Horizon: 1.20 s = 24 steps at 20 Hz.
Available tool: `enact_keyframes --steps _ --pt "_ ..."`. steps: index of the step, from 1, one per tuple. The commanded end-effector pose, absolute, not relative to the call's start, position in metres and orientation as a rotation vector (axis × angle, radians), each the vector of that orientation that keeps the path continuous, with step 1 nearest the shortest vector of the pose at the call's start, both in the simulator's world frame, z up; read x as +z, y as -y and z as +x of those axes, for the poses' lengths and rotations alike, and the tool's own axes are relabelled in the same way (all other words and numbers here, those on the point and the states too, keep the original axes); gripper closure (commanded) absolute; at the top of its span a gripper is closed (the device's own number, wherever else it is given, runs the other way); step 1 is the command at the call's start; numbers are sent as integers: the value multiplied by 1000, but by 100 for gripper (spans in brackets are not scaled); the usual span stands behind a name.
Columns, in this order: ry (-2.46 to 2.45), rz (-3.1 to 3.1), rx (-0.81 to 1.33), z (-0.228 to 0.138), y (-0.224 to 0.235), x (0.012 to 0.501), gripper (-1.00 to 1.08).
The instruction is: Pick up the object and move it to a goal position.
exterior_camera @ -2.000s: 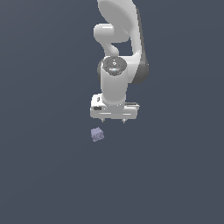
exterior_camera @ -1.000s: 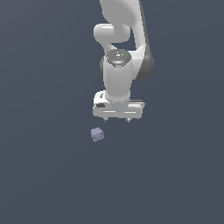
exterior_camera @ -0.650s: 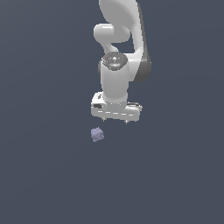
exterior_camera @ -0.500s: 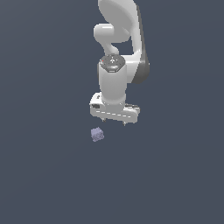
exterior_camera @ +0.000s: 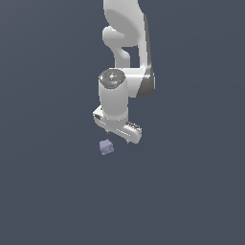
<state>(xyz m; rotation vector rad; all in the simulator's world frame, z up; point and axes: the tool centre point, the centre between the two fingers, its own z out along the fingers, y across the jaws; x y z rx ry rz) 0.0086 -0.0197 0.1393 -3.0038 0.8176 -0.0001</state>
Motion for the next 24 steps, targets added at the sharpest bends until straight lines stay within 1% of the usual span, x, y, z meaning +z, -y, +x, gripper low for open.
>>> enact_keyframes --steps 1,13,24 --pt "-947 -2968 3 8 28 132 -92" --pt "-1497 -2751 6 4 67 103 -92" --pt "-1718 -2630 0 1 84 91 -92"
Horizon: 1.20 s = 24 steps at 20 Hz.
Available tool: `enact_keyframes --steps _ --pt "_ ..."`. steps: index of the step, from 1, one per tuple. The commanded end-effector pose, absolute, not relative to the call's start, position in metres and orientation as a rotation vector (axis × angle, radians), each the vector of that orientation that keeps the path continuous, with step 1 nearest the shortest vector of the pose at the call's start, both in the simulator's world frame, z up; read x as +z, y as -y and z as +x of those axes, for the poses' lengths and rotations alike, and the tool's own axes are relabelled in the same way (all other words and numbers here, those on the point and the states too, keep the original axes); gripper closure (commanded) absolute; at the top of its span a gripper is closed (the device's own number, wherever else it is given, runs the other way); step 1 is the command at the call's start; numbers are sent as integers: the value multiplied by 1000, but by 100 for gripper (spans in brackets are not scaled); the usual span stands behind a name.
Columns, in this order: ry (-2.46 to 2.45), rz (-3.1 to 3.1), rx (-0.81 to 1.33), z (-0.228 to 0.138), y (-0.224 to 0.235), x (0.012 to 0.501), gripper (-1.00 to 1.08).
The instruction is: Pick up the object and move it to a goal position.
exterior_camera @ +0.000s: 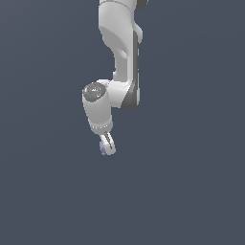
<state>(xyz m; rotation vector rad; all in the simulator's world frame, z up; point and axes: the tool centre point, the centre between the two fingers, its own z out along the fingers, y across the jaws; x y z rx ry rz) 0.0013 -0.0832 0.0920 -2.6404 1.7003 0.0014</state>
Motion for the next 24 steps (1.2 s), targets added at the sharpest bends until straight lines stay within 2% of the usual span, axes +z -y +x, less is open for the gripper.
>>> enact_keyframes --steps 1,7,21,22,24 --pt "-1724 -2626 0 1 85 91 -92" --pt "-1722 -2628 1 1 85 87 -92" --pt "-1729 -2623 0 1 85 40 -92" --pt "-1729 -2623 0 1 85 40 108" --pt "-1729 -2623 0 1 85 40 108"
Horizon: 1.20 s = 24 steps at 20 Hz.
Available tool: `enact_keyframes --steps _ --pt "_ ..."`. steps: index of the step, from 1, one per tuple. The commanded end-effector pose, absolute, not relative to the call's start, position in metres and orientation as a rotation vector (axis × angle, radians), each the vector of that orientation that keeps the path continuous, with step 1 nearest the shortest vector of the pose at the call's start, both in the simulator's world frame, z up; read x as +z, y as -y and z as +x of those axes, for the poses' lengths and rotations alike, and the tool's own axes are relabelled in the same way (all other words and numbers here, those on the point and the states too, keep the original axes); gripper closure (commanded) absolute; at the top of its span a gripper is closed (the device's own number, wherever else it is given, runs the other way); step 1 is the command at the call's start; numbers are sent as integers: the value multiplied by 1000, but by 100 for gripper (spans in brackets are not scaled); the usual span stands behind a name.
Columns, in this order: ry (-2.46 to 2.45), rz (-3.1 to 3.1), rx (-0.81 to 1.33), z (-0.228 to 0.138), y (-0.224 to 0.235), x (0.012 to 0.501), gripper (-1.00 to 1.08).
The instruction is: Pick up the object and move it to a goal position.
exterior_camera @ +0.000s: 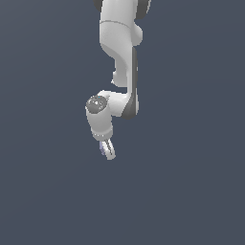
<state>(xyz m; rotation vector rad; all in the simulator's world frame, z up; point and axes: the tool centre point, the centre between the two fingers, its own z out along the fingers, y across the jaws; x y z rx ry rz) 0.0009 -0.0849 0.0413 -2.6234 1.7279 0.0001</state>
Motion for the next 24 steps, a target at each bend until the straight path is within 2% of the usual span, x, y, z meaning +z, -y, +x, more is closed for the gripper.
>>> enact_keyframes --steps 1,14,24 --pt "-1729 -2623 0 1 85 40 108" --pt "-1728 -2623 -1 -1 83 50 108" --pt "-1728 -2621 1 -16 74 103 108"
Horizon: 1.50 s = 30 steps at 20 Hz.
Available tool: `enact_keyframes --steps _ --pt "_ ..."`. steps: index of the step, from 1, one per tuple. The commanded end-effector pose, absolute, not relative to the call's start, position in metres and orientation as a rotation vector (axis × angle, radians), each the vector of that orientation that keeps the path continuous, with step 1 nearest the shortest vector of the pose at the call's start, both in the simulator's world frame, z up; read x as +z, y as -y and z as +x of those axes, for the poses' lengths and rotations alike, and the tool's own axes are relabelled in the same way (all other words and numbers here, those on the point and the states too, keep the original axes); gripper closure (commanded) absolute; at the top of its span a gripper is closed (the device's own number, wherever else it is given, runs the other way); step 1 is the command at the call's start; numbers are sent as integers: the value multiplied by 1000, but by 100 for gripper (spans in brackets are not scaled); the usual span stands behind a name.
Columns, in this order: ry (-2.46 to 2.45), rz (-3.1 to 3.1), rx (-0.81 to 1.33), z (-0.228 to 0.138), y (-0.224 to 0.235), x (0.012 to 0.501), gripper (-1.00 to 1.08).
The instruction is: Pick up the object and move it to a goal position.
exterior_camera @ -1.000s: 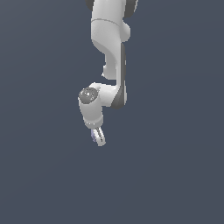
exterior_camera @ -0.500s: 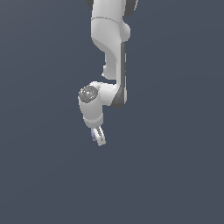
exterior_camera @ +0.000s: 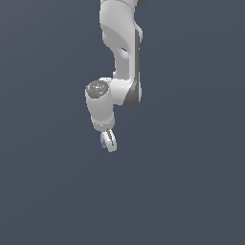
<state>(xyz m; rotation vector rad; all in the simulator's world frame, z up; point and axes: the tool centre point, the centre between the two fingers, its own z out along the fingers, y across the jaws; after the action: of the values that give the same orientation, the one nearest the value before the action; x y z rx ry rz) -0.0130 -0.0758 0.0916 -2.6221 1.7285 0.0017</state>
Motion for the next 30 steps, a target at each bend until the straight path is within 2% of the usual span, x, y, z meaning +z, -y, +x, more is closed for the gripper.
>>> enact_keyframes --steps 1,20,30 --pt "-1728 -2621 1 -18 72 111 108" --pt "-1733 -2622 -2 -67 40 306 108" --pt "-1731 -2623 -1 -81 28 375 108"
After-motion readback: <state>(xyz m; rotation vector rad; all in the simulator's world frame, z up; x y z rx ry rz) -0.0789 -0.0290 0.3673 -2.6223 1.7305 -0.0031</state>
